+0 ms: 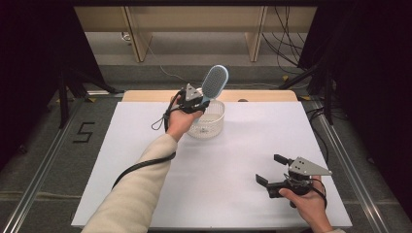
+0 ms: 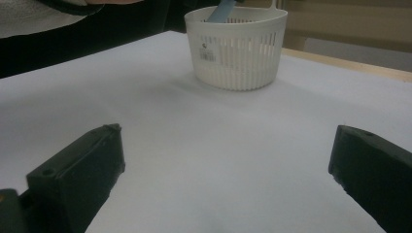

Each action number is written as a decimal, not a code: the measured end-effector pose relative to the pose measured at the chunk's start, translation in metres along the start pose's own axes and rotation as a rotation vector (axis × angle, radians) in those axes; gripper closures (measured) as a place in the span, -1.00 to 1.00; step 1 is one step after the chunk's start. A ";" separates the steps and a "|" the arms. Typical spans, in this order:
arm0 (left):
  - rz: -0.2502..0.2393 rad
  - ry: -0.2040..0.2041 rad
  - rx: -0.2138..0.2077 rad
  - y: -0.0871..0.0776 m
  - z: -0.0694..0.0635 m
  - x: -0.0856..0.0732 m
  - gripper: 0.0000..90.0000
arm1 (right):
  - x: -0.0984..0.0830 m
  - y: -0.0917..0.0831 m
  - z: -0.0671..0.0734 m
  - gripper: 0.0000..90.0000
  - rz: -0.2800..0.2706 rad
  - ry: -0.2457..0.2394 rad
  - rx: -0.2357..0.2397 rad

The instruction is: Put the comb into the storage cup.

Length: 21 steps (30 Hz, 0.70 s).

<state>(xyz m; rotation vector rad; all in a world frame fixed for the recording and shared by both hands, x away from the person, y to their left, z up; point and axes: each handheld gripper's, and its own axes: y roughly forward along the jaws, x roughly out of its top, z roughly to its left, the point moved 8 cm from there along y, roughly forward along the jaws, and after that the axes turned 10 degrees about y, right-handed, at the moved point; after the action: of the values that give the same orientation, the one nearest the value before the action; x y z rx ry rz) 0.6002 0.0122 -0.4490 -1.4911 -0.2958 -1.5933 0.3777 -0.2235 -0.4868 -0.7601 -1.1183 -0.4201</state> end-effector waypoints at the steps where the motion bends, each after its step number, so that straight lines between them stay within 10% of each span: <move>1: 0.003 0.003 0.000 0.000 0.000 0.000 0.55 | 0.000 0.000 0.000 -0.99 0.001 -0.002 -0.001; 21: 0.020 0.013 -0.021 0.004 -0.005 -0.004 0.55 | 0.000 0.000 0.000 -0.99 0.000 0.000 0.000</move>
<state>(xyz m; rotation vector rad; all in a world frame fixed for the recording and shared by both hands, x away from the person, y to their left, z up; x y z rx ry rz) 0.5994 0.0080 -0.4558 -1.4945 -0.2567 -1.5942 0.3777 -0.2236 -0.4868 -0.7606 -1.1182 -0.4202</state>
